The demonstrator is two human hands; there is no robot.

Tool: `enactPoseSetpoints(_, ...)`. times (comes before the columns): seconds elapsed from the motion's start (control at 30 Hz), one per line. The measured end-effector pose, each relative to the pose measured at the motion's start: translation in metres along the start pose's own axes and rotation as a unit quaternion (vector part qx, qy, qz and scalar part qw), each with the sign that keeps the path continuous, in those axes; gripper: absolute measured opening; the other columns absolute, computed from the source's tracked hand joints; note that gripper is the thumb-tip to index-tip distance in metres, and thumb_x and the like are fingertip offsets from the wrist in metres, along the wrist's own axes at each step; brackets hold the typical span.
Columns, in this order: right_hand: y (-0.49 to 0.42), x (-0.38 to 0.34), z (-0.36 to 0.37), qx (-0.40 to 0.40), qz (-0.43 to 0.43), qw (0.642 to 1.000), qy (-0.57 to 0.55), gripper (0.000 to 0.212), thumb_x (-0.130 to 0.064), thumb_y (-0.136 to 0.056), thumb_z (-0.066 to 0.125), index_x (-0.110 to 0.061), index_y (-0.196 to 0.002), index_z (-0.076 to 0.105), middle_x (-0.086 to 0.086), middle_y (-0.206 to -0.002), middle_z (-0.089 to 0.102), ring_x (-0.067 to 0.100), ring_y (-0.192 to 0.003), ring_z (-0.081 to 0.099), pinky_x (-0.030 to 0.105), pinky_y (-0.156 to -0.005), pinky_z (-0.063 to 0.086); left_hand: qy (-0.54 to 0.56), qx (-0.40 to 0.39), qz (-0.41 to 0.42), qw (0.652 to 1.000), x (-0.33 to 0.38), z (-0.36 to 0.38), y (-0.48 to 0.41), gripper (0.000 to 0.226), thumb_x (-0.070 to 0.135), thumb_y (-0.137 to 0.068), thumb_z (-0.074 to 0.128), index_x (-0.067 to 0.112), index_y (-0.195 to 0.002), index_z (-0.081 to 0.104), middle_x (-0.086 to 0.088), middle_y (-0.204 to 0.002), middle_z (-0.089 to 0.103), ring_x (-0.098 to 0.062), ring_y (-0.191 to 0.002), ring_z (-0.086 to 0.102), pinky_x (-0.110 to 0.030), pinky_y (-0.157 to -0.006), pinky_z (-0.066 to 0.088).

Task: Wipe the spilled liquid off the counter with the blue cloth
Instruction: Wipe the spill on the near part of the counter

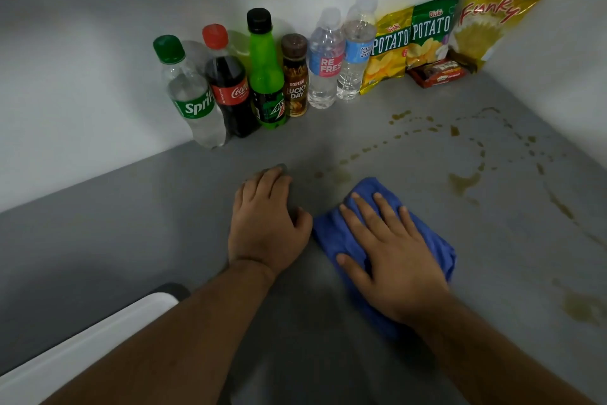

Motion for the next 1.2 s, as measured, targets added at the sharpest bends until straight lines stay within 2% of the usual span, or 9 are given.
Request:
enactPoseSetpoints(0.1, 0.01, 0.034, -0.007, 0.001, 0.019, 1.0, -0.003, 0.073, -0.075, -0.102, 0.014, -0.04, -0.166, 0.01, -0.014, -0.175, 0.006, 0.017, -0.162, -0.005, 0.053, -0.13, 0.008, 0.0, 0.001, 0.001, 1.0, 0.0, -0.001, 0.0, 0.054, 0.036, -0.084, 0.058, 0.013, -0.133, 0.062, -0.002, -0.146, 0.056, -0.026, -0.134, 0.049, -0.048, -0.116, 0.039)
enactPoseSetpoints(0.3, -0.053, 0.026, -0.02, 0.015, 0.14, 0.99, 0.004, 0.078, -0.069, -0.098, 0.004, -0.033, -0.167, 0.001, -0.005, -0.176, -0.001, 0.027, -0.161, -0.008, 0.056, -0.13, -0.001, -0.002, -0.01, -0.002, 1.0, 0.001, -0.001, -0.001, 0.055, 0.035, -0.085, 0.058, 0.013, -0.135, 0.06, -0.003, -0.147, 0.055, -0.026, -0.136, 0.047, -0.047, -0.118, 0.037)
enactPoseSetpoints(0.5, -0.042, -0.001, -0.011, 0.003, 0.038, 0.999, 0.009, 0.077, -0.071, -0.101, 0.007, -0.033, -0.167, 0.004, -0.007, -0.176, -0.002, 0.022, -0.161, -0.014, 0.05, -0.13, -0.005, -0.002, -0.007, -0.001, 1.0, -0.001, 0.0, -0.001, 0.055, 0.035, -0.082, 0.059, 0.013, -0.133, 0.061, -0.004, -0.146, 0.056, -0.026, -0.135, 0.048, -0.045, -0.118, 0.038)
enactPoseSetpoints(0.63, -0.026, 0.029, -0.012, -0.003, -0.012, 1.0, -0.006, 0.074, -0.074, -0.102, 0.012, -0.039, -0.166, 0.009, -0.014, -0.174, 0.001, 0.015, -0.161, -0.009, 0.051, -0.131, 0.004, -0.01, 0.002, 0.003, 1.0, -0.004, -0.004, -0.009, 0.056, 0.039, -0.078, 0.057, 0.015, -0.128, 0.064, -0.004, -0.139, 0.06, -0.029, -0.126, 0.053, -0.046, -0.109, 0.044)
enactPoseSetpoints(0.77, -0.056, 0.049, -0.022, 0.017, 0.06, 0.998, 0.002, 0.078, -0.076, -0.098, 0.007, -0.039, -0.166, 0.008, -0.01, -0.175, 0.006, 0.02, -0.162, -0.004, 0.051, -0.13, 0.002, -0.016, -0.003, 0.011, 1.0, -0.014, -0.013, -0.031, 0.062, 0.043, -0.078, 0.055, 0.013, -0.133, 0.062, -0.007, -0.141, 0.06, -0.032, -0.13, 0.053, -0.048, -0.11, 0.043)
enactPoseSetpoints(0.9, -0.095, 0.029, -0.023, 0.011, 0.129, 0.992, 0.007, 0.08, -0.074, -0.098, 0.004, -0.034, -0.167, 0.002, -0.004, -0.176, 0.0, 0.03, -0.161, -0.006, 0.057, -0.129, -0.003, -0.027, -0.036, 0.025, 0.999, -0.016, -0.01, -0.037, 0.064, 0.041, -0.081, 0.054, 0.015, -0.138, 0.058, -0.006, -0.15, 0.053, -0.03, -0.139, 0.045, -0.049, -0.12, 0.034)
enactPoseSetpoints(0.97, -0.098, 0.011, -0.02, 0.01, 0.107, 0.994, 0.015, 0.078, -0.071, -0.099, 0.004, -0.032, -0.167, 0.0, -0.002, -0.176, -0.002, 0.031, -0.161, -0.008, 0.057, -0.129, -0.004, -0.027, -0.036, 0.028, 0.999, -0.017, -0.007, -0.037, 0.064, 0.041, -0.081, 0.053, 0.016, -0.139, 0.057, -0.004, -0.152, 0.051, -0.028, -0.14, 0.044, -0.049, -0.122, 0.032)
enactPoseSetpoints(1.1, -0.062, 0.008, -0.012, -0.003, -0.017, 1.0, 0.015, 0.073, -0.069, -0.102, 0.011, -0.035, -0.167, 0.005, -0.008, -0.175, 0.0, 0.023, -0.162, -0.009, 0.054, -0.13, 0.001, -0.014, -0.025, 0.026, 0.999, -0.018, -0.006, -0.036, 0.061, 0.039, -0.081, 0.054, 0.015, -0.137, 0.06, -0.003, -0.151, 0.053, -0.028, -0.139, 0.046, -0.049, -0.12, 0.035)
enactPoseSetpoints(1.2, -0.049, 0.037, -0.018, -0.004, -0.031, 1.0, -0.003, 0.07, -0.07, -0.103, 0.016, -0.039, -0.166, 0.012, -0.014, -0.174, 0.007, 0.017, -0.162, -0.003, 0.054, -0.13, 0.009, -0.016, -0.029, 0.03, 0.999, -0.017, -0.007, -0.036, 0.06, 0.037, -0.081, 0.057, 0.016, -0.137, 0.059, -0.002, -0.152, 0.052, -0.026, -0.14, 0.045, -0.047, -0.121, 0.033)
Point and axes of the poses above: each hand's wrist, its own y-axis away from the middle knuckle, its own z-axis out of the palm, x = y × z, the point moved 1 cm from there along -y, towards the middle knuckle
